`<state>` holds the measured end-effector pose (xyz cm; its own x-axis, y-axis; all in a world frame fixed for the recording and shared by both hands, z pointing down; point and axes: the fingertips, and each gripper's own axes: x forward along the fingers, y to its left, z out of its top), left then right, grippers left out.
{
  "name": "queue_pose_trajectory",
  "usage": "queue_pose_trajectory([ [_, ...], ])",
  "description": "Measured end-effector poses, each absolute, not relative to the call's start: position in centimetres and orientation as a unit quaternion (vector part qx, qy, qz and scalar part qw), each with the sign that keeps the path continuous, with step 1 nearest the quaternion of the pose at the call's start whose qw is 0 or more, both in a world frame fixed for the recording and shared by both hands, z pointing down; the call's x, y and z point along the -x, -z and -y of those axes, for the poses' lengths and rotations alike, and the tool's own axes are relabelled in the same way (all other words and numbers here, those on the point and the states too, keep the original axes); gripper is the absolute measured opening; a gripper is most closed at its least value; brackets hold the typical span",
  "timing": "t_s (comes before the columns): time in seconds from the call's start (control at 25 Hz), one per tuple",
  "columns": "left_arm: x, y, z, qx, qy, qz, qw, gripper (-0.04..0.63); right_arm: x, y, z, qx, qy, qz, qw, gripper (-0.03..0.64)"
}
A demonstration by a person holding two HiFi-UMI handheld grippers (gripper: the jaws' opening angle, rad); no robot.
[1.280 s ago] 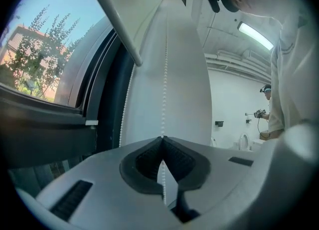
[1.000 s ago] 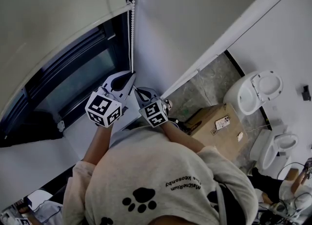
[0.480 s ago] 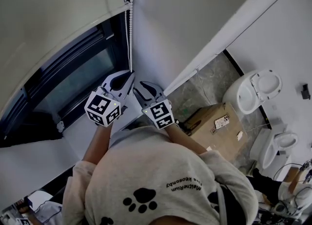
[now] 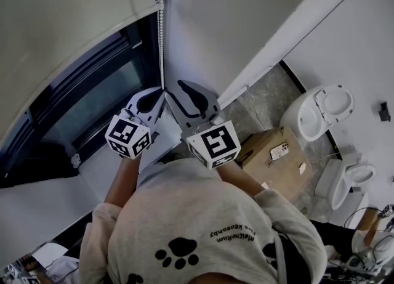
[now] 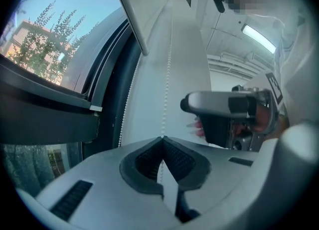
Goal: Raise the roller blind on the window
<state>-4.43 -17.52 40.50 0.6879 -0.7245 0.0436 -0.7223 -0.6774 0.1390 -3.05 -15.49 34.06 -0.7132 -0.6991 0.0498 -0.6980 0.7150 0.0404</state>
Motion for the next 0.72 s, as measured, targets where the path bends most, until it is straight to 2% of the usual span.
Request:
queue_pose_trajectory([
  [0.4,3.9,-40.6,17.0,-0.918,0.013,0.390,0.068,0.008,4.9,-26.4,17.0,-0.374,0.061,0.926,-0.011,0.130],
  [0.72,3.6,-40.5,16.8,-0.918,0.016,0.391,0.067,0.008,5.4,-23.4,17.6,-0.372,0.073,0.925,-0.021,0.071],
])
